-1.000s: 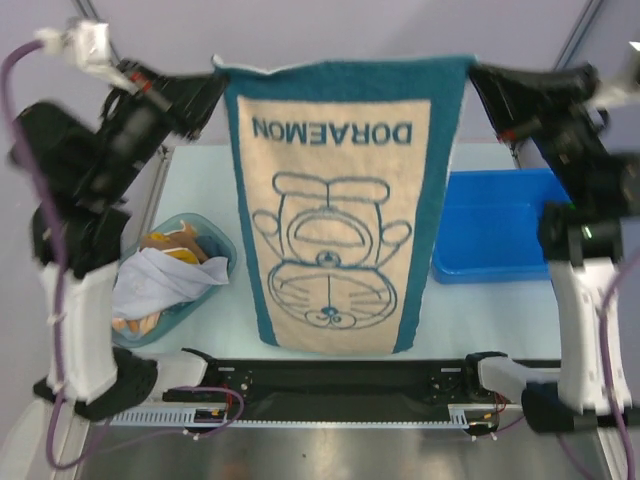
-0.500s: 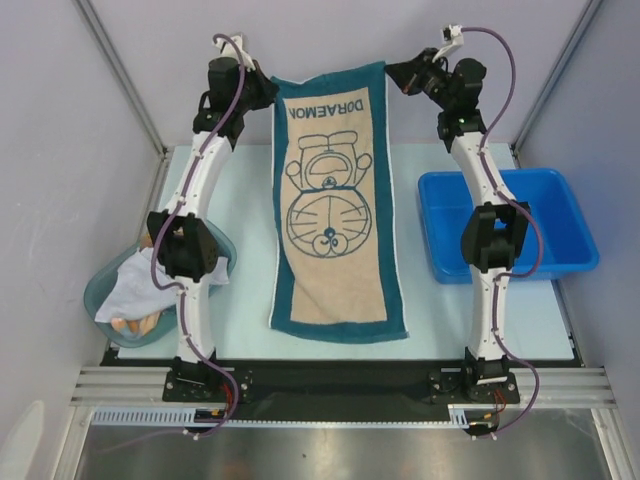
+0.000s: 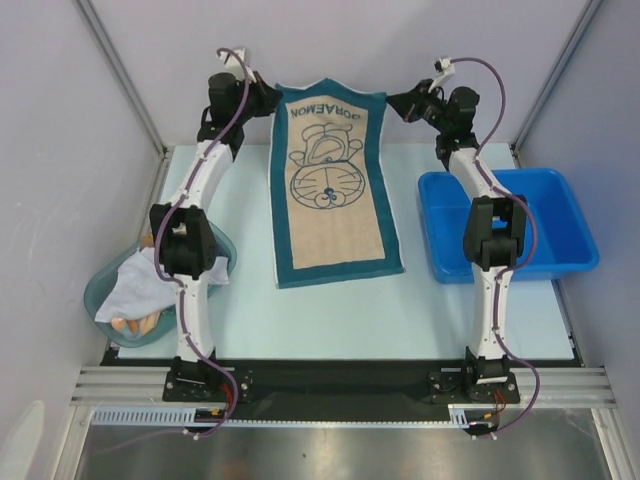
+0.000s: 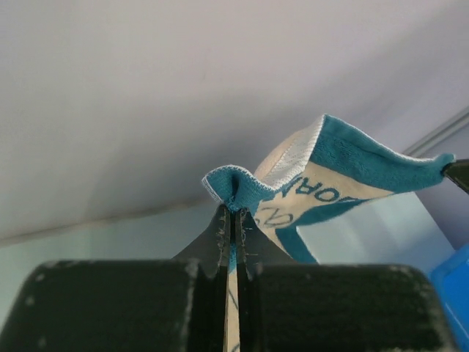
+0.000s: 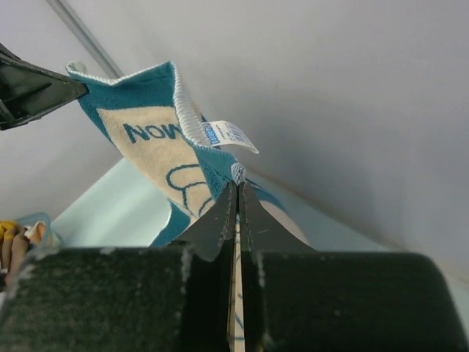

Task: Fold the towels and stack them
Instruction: Fold the towel

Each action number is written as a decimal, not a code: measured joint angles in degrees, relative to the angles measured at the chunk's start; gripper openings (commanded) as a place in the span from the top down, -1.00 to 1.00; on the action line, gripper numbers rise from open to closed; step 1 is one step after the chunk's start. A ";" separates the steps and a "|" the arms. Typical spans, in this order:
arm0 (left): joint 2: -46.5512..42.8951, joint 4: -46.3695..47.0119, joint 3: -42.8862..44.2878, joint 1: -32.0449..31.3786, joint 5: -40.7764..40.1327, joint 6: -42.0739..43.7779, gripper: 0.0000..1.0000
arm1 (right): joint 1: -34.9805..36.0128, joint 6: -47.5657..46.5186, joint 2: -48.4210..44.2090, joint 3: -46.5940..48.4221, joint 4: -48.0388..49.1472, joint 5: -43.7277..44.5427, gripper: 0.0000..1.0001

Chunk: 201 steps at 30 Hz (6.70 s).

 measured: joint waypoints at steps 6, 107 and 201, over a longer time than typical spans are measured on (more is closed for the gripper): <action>-6.27 3.78 -19.23 -0.09 1.03 0.26 0.99 | -0.20 -1.75 -3.89 -10.54 -1.42 -1.27 1.00; -39.30 -19.12 -66.03 -13.92 -15.23 -3.23 -0.31 | 19.85 -23.69 -34.01 -40.35 -44.46 30.62 0.42; -51.65 -24.13 -83.47 -19.34 -13.51 -14.03 0.14 | 28.55 -6.43 -40.98 -60.48 -55.69 53.51 0.53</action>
